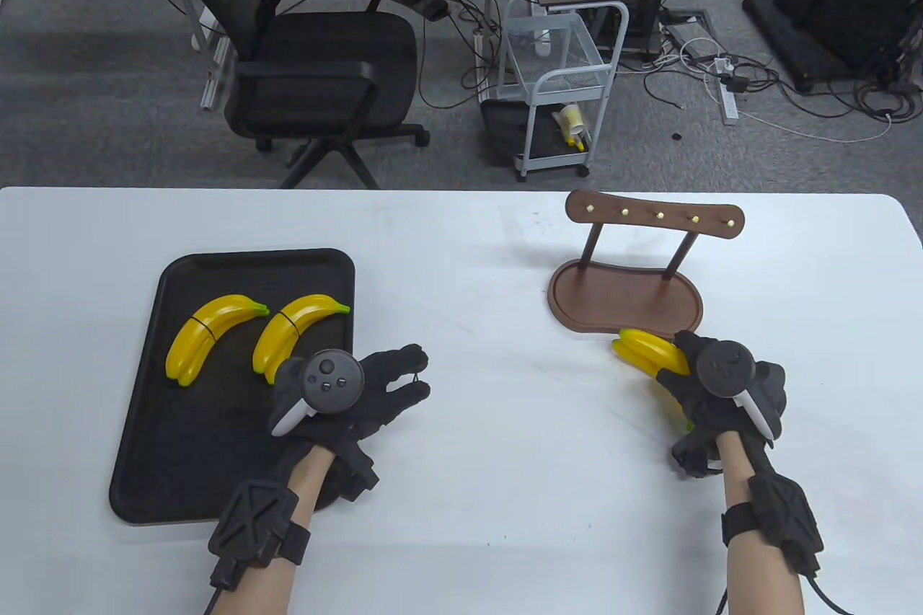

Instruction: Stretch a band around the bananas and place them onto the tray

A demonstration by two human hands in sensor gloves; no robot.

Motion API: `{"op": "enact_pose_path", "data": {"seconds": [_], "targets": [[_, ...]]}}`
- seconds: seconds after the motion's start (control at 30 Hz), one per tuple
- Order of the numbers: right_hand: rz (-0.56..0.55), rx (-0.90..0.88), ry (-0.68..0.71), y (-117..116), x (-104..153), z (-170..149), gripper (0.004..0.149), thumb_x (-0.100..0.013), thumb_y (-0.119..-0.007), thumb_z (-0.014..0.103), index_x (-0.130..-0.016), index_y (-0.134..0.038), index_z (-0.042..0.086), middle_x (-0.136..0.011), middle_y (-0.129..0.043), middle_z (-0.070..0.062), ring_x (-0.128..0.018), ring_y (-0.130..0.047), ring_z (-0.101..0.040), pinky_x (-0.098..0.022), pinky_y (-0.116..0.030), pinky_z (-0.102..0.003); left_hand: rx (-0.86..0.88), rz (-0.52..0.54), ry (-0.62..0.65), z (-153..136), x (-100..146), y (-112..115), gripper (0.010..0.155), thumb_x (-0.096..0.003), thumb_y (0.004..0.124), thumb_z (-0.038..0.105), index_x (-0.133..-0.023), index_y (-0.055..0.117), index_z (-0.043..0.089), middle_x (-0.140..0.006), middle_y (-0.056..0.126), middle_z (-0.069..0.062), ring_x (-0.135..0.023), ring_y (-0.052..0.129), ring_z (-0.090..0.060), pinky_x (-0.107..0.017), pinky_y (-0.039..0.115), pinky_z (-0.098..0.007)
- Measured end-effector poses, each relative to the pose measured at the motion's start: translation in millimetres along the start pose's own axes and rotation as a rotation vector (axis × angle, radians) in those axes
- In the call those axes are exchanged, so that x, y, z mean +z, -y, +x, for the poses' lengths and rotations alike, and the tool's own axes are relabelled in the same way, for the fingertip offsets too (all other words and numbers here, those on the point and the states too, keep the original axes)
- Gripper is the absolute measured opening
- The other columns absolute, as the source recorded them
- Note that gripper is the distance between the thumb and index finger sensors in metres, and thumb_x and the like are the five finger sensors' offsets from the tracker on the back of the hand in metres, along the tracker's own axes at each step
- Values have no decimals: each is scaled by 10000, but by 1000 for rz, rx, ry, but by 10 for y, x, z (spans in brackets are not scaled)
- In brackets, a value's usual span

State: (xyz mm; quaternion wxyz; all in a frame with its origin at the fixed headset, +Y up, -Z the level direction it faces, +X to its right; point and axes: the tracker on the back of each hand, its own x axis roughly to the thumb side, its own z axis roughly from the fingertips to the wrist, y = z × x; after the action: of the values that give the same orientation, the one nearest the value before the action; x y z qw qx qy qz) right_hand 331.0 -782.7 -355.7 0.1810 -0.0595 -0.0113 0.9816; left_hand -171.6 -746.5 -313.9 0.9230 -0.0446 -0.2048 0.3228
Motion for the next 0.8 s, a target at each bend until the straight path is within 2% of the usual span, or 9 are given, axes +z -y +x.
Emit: {"op": "enact_pose_path", "data": {"seconds": [0.2,0.47,0.8], "targets": [[22,5,-8,-38,-4,-7,745,-477,-858,431,-1077,-530,135,-1023,-660,-143,-824,-791,-392,-574,-748,-535,-1,-2,-1,-1,1,2,618,-503,687,563,-1042,646,265,-1072,796,19,-1000,841,-252,-778,675,-458],[39,61,-23,-82,-17,5,760,-472,-876,398,-1078,-501,133,-1031,-664,-134,-833,-791,-393,-568,-754,-536,2,-2,-3,-4,4,-1,616,-503,686,564,-1040,648,265,-1070,798,23,-999,841,-253,-779,675,-458],[75,129,-27,-115,-41,61,712,-454,-915,362,-1037,-588,118,-1009,-741,-142,-813,-850,-391,-562,-792,-502,6,-1,5,-1,3,-2,620,-499,686,567,-1041,647,266,-1071,798,22,-1000,839,-254,-780,674,-458]]}}
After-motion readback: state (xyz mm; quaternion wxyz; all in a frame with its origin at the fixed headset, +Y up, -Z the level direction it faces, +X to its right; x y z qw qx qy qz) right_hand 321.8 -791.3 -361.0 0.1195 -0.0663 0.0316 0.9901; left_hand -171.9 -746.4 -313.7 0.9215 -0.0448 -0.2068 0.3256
